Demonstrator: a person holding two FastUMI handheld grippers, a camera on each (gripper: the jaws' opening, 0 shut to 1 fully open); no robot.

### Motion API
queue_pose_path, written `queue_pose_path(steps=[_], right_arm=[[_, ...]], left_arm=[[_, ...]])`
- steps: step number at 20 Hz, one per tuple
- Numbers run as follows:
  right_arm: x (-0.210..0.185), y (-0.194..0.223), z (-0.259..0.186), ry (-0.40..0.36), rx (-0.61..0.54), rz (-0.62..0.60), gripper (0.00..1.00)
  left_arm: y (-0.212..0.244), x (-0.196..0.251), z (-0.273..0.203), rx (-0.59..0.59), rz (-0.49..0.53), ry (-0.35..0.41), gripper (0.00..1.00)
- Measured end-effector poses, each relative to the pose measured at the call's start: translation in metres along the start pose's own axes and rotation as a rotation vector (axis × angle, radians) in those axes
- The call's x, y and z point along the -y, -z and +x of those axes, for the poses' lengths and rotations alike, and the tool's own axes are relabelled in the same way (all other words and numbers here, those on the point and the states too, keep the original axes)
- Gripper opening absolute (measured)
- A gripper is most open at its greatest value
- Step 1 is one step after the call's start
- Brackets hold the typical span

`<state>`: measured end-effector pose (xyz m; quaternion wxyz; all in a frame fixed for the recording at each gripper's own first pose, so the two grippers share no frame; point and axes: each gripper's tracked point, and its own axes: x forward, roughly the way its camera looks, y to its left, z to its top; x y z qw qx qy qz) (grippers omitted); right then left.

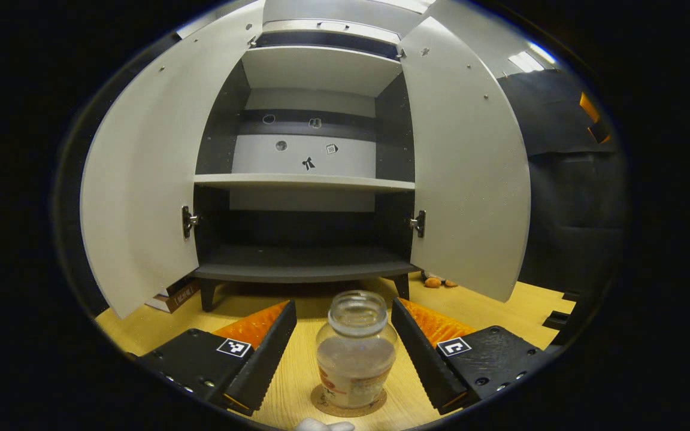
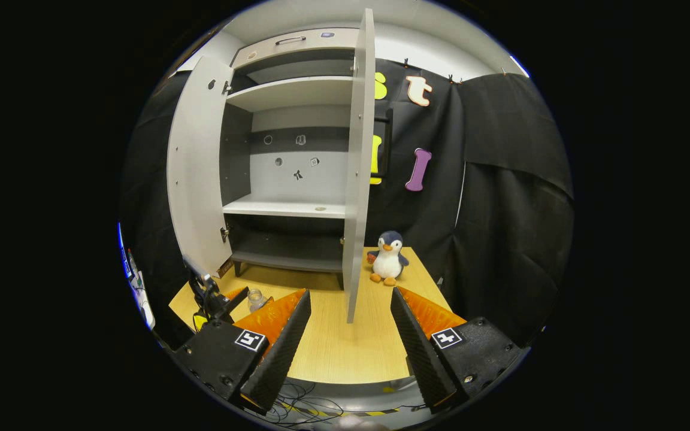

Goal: Grasp the bottle in the cabinet with the left hand and place it on the coaster, then close the right door with the right hand and the left door with the left hand.

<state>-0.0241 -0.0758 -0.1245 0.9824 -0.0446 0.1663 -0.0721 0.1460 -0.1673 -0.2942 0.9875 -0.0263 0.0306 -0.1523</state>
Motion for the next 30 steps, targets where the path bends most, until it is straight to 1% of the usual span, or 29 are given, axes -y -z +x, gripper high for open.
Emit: queue_pose_path(steps=[2,4,6,7,8,9,11,13,15,16,17,18,19,20,23,25,26,27,28,30], right_arm=[[0.003,-0.011,-0.006,0.025,0.026,-0.006,0.83],[0.003,-0.026,-0.015,0.041,0.055,0.019,0.83],[0.003,-0.047,-0.026,0.053,0.114,0.041,0.83],[0.002,-0.055,-0.031,0.058,0.141,0.045,0.83],[0.001,-0.063,-0.035,0.059,0.162,0.046,0.83],[-0.002,-0.067,-0.038,0.056,0.176,0.046,0.83],[-0.004,-0.075,-0.041,0.050,0.192,0.051,0.83],[-0.009,-0.085,-0.045,0.032,0.220,0.076,0.83],[-0.013,-0.095,-0.049,0.013,0.255,0.087,0.83],[-0.014,-0.099,-0.049,0.008,0.272,0.079,0.83],[-0.011,-0.102,-0.049,0.010,0.282,0.066,0.83],[-0.007,-0.104,-0.047,0.012,0.288,0.058,0.83],[-0.004,-0.108,-0.046,0.010,0.295,0.059,0.83],[0.001,-0.112,-0.045,0.012,0.306,0.065,0.83],[0.024,-0.122,-0.034,0.026,0.319,0.081,0.83],[0.041,-0.129,-0.020,0.031,0.311,0.098,0.83],[0.051,-0.135,-0.012,0.040,0.314,0.102,0.83],[0.061,-0.141,-0.004,0.042,0.313,0.105,0.83],[0.069,-0.146,0.004,0.041,0.312,0.106,0.83],[0.088,-0.157,0.023,0.046,0.311,0.093,0.83]], left_arm=[[-0.030,0.000,0.003,0.028,-0.006,0.013,0.97],[-0.062,0.000,0.002,0.043,-0.024,0.023,0.97],[-0.106,-0.001,-0.005,0.084,-0.017,0.034,0.97],[-0.128,-0.002,-0.010,0.105,-0.005,0.047,0.94],[-0.148,-0.004,-0.014,0.115,0.001,0.052,0.97],[-0.167,-0.005,-0.021,0.123,-0.001,0.055,0.96],[-0.210,-0.011,-0.038,0.151,-0.013,0.044,0.97],[-0.245,-0.023,-0.055,0.160,-0.025,0.017,0.97],[-0.273,-0.036,-0.077,0.163,0.008,-0.015,0.97],[-0.286,-0.046,-0.091,0.165,0.037,-0.038,0.99],[-0.294,-0.054,-0.103,0.160,0.065,-0.054,0.96],[-0.295,-0.061,-0.112,0.147,0.088,-0.065,0.97],[-0.297,-0.066,-0.122,0.147,0.096,-0.072,0.99],[-0.298,-0.069,-0.131,0.146,0.099,-0.076,0.97],[-0.297,-0.079,-0.164,0.129,0.074,-0.107,0.96],[-0.291,-0.081,-0.183,0.117,0.033,-0.120,0.96],[-0.288,-0.082,-0.191,0.105,0.023,-0.136,0.94],[-0.285,-0.086,-0.199,0.096,0.026,-0.162,0.96],[-0.284,-0.090,-0.208,0.093,0.032,-0.184,0.96],[-0.283,-0.086,-0.214,0.094,0.028,-0.191,0.96]])
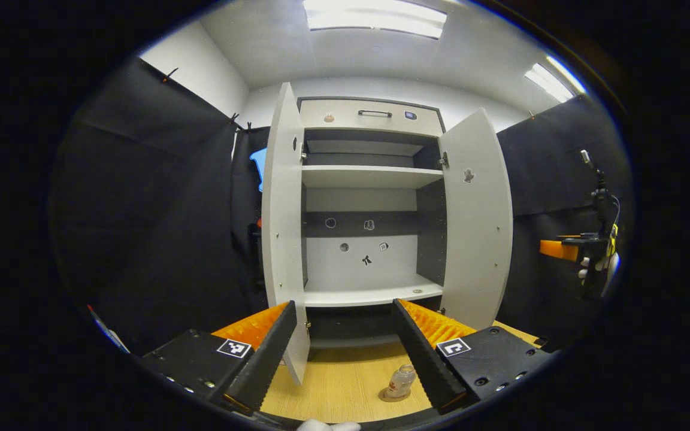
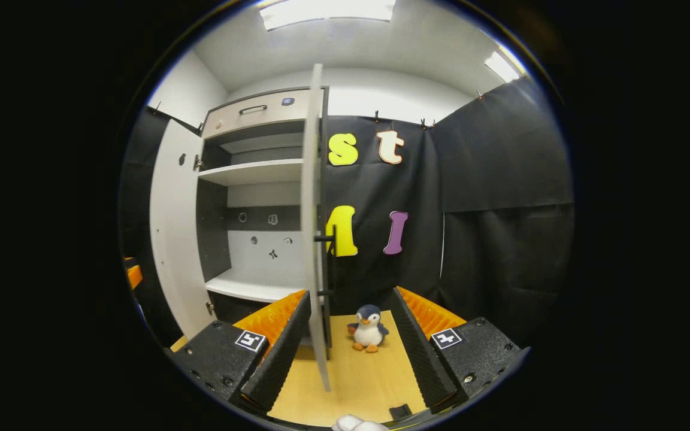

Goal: Grasp the bottle in the cabinet with the left hand and place it on the coaster, then close the right door with the right hand and the left door with the left hand.

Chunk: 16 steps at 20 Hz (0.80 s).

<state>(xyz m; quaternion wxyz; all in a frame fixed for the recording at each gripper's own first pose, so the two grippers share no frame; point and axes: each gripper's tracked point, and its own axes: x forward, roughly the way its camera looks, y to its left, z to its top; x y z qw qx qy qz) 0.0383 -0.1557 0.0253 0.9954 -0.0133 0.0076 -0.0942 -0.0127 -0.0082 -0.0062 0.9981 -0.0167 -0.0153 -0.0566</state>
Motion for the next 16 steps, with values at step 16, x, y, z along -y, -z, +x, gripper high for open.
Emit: queue_pose_path(steps=[16], right_arm=[[0.010,-0.011,0.128,-0.280,-0.049,-0.013,0.82]], left_arm=[[-0.018,0.039,0.018,0.023,0.023,-0.128,0.96]])
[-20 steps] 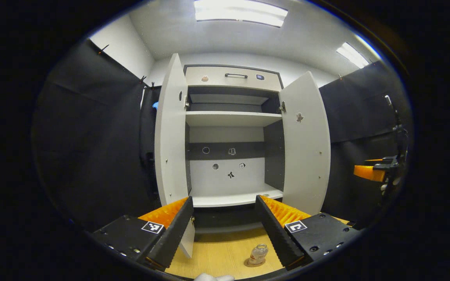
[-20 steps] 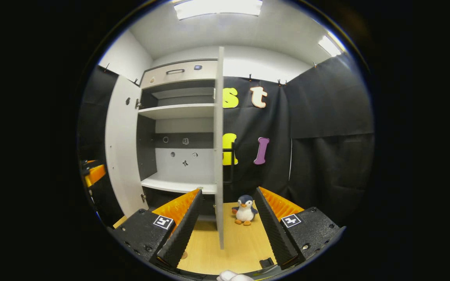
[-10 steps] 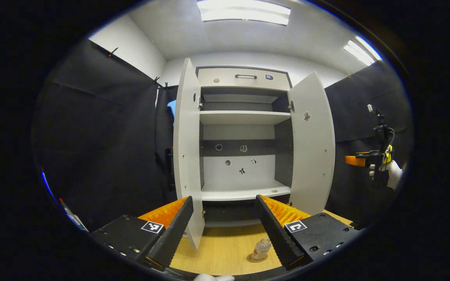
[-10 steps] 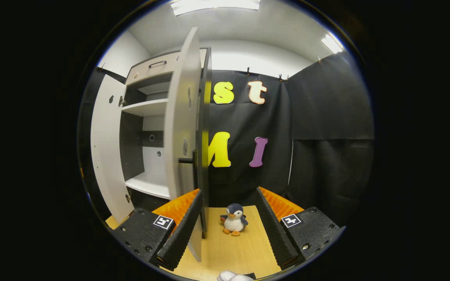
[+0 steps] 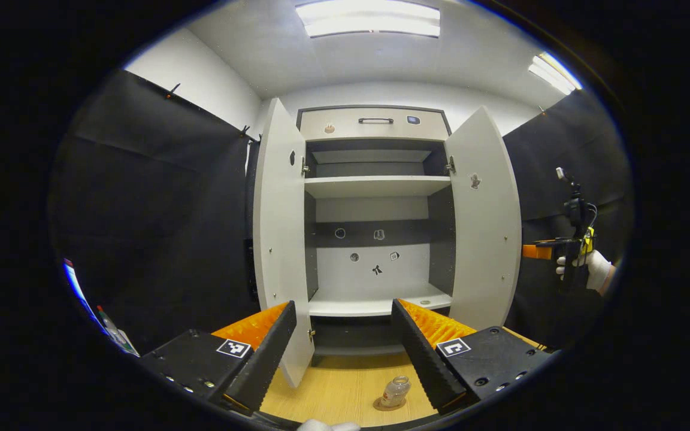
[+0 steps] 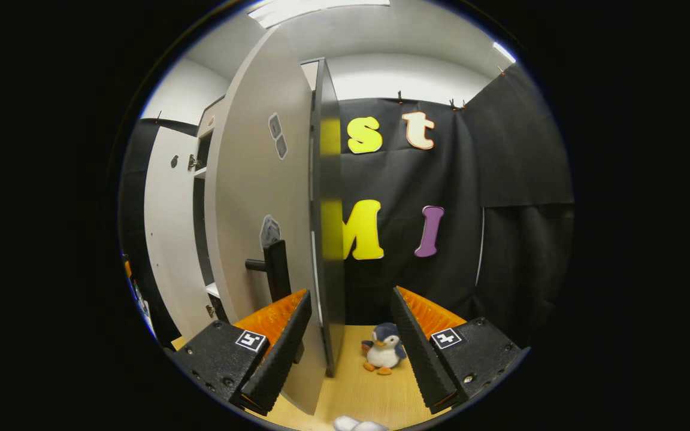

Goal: Grasp the bottle in the cabinet with the left hand and place it on the coaster, then close the right door with the right hand and the left door with the left hand.

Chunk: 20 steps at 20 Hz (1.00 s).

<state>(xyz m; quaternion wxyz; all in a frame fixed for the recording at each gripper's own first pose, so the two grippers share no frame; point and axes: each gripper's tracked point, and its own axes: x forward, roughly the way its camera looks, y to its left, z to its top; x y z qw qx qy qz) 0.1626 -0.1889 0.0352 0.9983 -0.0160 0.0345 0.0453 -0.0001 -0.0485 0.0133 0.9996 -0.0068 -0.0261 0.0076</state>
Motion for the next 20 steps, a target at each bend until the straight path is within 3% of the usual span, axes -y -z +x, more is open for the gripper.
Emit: queue_pose_path(steps=[9,15,20], right_arm=[[-0.040,0.002,0.006,-0.188,-0.056,-0.032,0.80],[-0.076,0.003,0.012,-0.172,-0.065,-0.039,0.80],[-0.118,0.005,0.025,-0.170,-0.057,-0.032,0.80]], left_arm=[[0.001,0.007,0.019,-0.024,0.015,-0.076,0.97],[0.014,-0.002,0.021,-0.060,-0.019,-0.079,0.96],[0.018,-0.039,0.022,-0.061,-0.017,-0.109,0.97]])
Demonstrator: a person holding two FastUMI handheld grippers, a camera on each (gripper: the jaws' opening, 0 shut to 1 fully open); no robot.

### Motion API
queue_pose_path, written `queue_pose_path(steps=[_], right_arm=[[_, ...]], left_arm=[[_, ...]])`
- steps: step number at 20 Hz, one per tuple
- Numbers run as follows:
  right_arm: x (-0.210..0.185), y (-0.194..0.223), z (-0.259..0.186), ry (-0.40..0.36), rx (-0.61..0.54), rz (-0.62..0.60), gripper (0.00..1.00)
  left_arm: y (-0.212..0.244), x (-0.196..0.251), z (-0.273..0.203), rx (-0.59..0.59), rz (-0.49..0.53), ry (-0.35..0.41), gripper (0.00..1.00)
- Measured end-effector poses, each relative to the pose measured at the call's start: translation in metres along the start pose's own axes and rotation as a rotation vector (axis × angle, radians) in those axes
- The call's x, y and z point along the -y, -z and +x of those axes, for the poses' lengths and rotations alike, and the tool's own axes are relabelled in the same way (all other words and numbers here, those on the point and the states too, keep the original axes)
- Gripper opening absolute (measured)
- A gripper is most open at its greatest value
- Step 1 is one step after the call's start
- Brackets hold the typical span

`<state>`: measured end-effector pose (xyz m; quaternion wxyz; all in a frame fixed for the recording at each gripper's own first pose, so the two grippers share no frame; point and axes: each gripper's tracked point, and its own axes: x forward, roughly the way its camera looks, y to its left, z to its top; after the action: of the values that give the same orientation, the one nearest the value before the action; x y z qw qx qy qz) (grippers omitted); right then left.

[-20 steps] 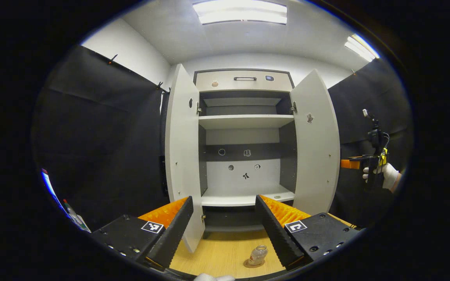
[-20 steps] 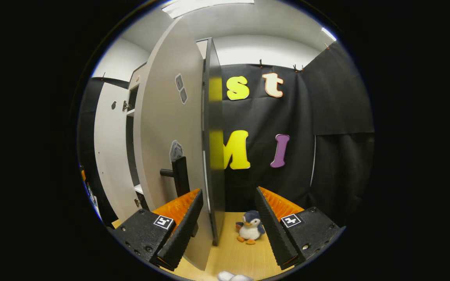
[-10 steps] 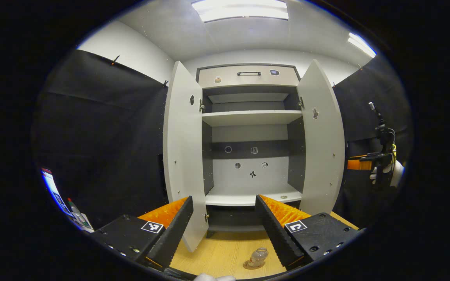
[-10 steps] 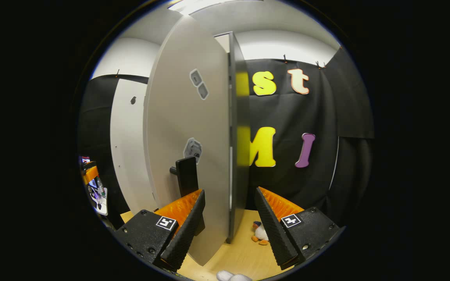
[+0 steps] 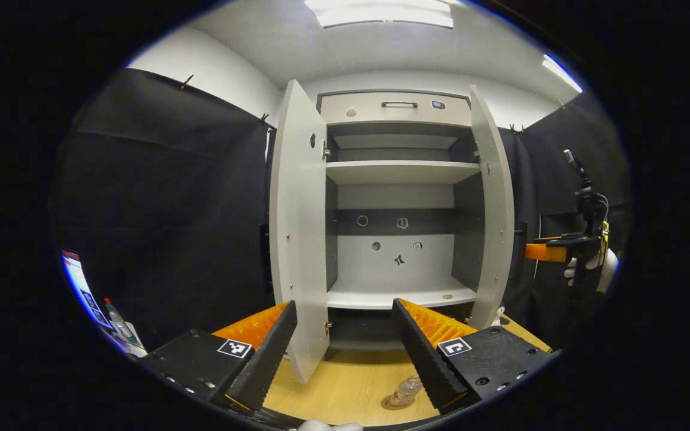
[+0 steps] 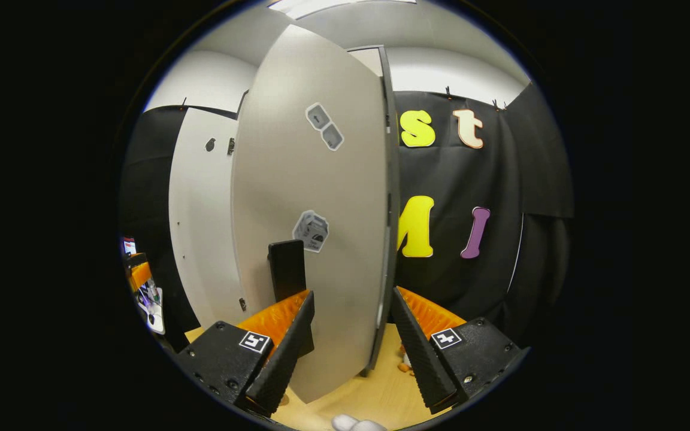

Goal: Grasp the bottle in the cabinet with the left hand and place it on the coaster, then close the right door with the right hand and the left door with the left hand.

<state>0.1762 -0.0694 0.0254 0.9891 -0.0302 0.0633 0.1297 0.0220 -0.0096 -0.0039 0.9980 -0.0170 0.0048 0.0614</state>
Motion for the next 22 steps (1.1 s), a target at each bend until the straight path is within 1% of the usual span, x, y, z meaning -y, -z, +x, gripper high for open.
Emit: queue_pose_path(steps=[3,5,6,8,11,17,19,22], right_arm=[[-0.026,0.003,0.022,-0.025,-0.008,0.018,0.80],[-0.027,-0.001,0.027,0.021,0.014,0.017,0.82],[-0.030,-0.003,0.026,0.028,0.023,0.017,0.83],[-0.039,-0.001,0.018,0.029,0.018,0.010,0.83],[-0.042,0.003,0.001,0.055,0.007,-0.010,0.83],[-0.064,0.007,-0.038,0.087,0.007,0.005,0.83],[-0.071,0.016,-0.051,0.109,-0.017,0.002,0.83],[-0.087,0.027,-0.066,0.133,-0.044,-0.001,0.83]], left_arm=[[0.002,-0.019,0.004,0.000,-0.014,-0.001,0.96],[0.003,-0.033,0.008,0.001,-0.007,-0.006,0.96],[0.002,-0.040,0.009,0.002,0.000,-0.008,0.98],[0.004,-0.056,0.014,0.005,0.010,-0.017,0.96],[0.001,-0.084,0.029,0.013,0.014,-0.036,0.96],[-0.004,-0.148,0.068,0.034,0.045,-0.065,0.96],[-0.004,-0.164,0.086,0.040,0.059,-0.061,0.98],[0.000,-0.184,0.115,0.051,0.050,-0.050,0.96]])
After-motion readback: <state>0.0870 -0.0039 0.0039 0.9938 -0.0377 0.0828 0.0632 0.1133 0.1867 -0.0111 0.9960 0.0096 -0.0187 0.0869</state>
